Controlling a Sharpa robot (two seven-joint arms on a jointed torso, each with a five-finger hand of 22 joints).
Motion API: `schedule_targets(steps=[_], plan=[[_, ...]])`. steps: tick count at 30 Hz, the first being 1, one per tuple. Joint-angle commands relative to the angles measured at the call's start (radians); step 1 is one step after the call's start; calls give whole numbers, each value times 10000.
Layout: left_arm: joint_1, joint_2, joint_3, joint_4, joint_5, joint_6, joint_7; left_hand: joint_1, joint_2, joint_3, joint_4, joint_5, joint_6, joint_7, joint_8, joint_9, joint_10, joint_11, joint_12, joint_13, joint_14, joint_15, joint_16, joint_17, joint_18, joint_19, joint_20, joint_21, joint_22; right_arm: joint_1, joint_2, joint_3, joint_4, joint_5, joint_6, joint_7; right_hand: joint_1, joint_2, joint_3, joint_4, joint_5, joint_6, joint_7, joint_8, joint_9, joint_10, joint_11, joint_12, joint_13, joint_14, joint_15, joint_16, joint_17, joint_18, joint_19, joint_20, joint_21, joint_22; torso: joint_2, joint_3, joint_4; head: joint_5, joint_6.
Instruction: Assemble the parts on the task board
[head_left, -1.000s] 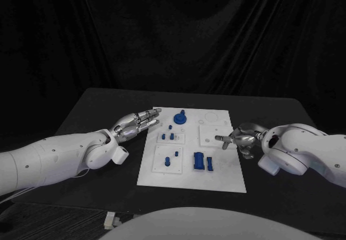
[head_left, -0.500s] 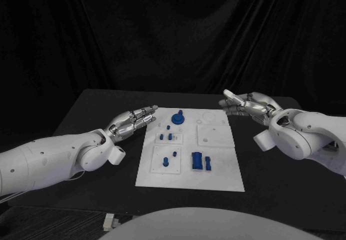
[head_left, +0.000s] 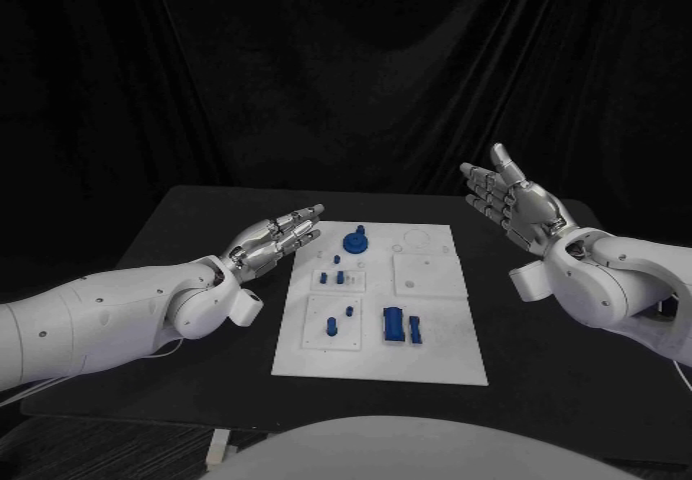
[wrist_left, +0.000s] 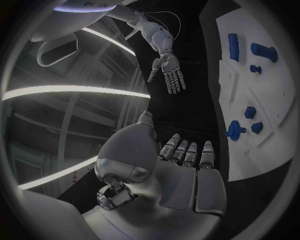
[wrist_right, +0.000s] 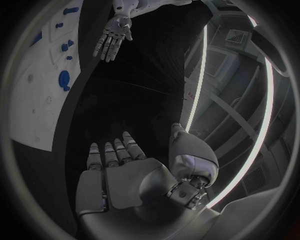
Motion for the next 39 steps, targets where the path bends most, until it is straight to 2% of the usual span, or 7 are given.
schedule_targets(steps=[1,6,7,16,17,20,39], plan=[[8,99,115,139,184,-600,-56,-3458,-647,672,-752,-802,-646,-224,-164,-131,-131,-206,-522,-86,18,-225,-68,-9,-559,11,-411,-58,-22,-198,163,163,-48,216,-636,170,-1179,0,4,-833,-35,-658,-2,-35,-62,-97,6,-96,-60,-5,-54,-36,-13,-116,-1,-491,-35,-13,23,8,17,-77,203],[18,255,355,344,466,-1545,-231,-4678,-873,925,-1004,-1088,-874,-224,-164,-131,-131,-206,-522,-86,18,-225,-68,-9,-673,11,-531,-58,-22,-595,534,594,-180,609,-1580,527,-2190,0,4,-833,-35,-1685,-2,-35,-62,-97,6,-96,-60,-5,-54,-36,-13,-116,-1,-491,-35,-13,52,37,36,-274,715],[21,299,421,401,544,-1809,-280,-4932,-920,975,-1054,-1147,-922,-224,-164,-131,-131,-206,-522,-86,18,-225,-68,-9,-715,11,-1267,-58,-22,-705,638,714,-217,719,-1844,626,-3020,0,4,-833,-35,-1685,-2,-35,-62,-97,6,-96,-60,-5,-54,-36,-13,-116,-1,-491,-35,-13,60,45,41,-324,848],[53,789,1174,1047,1429,-4782,-831,-6794,-1263,1359,-1438,-1582,-1234,-224,-164,-131,-131,-206,-522,-86,18,-225,-68,-9,-832,11,-1267,-58,-22,-1633,1507,1724,-527,1639,-4054,1460,-3020,0,4,-833,-35,-1685,-2,-35,-62,-97,6,-96,-60,-5,-54,-36,-13,-116,-1,-491,-35,-13,135,121,91,-824,2154],[56,841,1253,1115,1522,-5094,-889,-6953,-1294,1389,-1469,-1618,-1258,-224,-164,-131,-131,-206,-522,-86,18,-225,-68,-9,-1573,11,-1267,-58,-22,-1687,1557,1783,-545,1693,-4183,1509,-3020,0,4,-833,-35,-1685,-2,-35,-62,-97,6,-96,-60,-5,-54,-36,-13,-116,-1,-491,-35,-13,141,127,95,-860,2247],[68,1026,1537,1358,1857,-6217,-1097,-7464,-2025,2098,-1611,-1739,-2008,-224,-164,-131,-131,-206,-522,-86,18,-225,-68,-9,-1573,11,-1267,-58,-22,-1815,1677,1922,-588,1819,-4487,1624,-3020,0,4,-833,-35,-1685,-2,-35,-62,-97,6,-96,-60,-5,-54,-36,-13,-116,-1,-491,-35,-13,155,142,104,-956,2499],[92,1383,2085,1828,2501,-8382,-1498,-9291,-2025,2098,-2362,-2523,-2008,-224,-164,-131,-131,-206,-522,-86,18,-225,-68,-9,-1573,11,-1267,-58,-22,-1840,1701,1949,-596,1844,-4547,1647,-3020,0,4,-833,-35,-1685,-2,-35,-62,-97,6,-96,-60,-5,-54,-36,-13,-116,-1,-491,-35,-13,163,150,109,-1009,2636]])
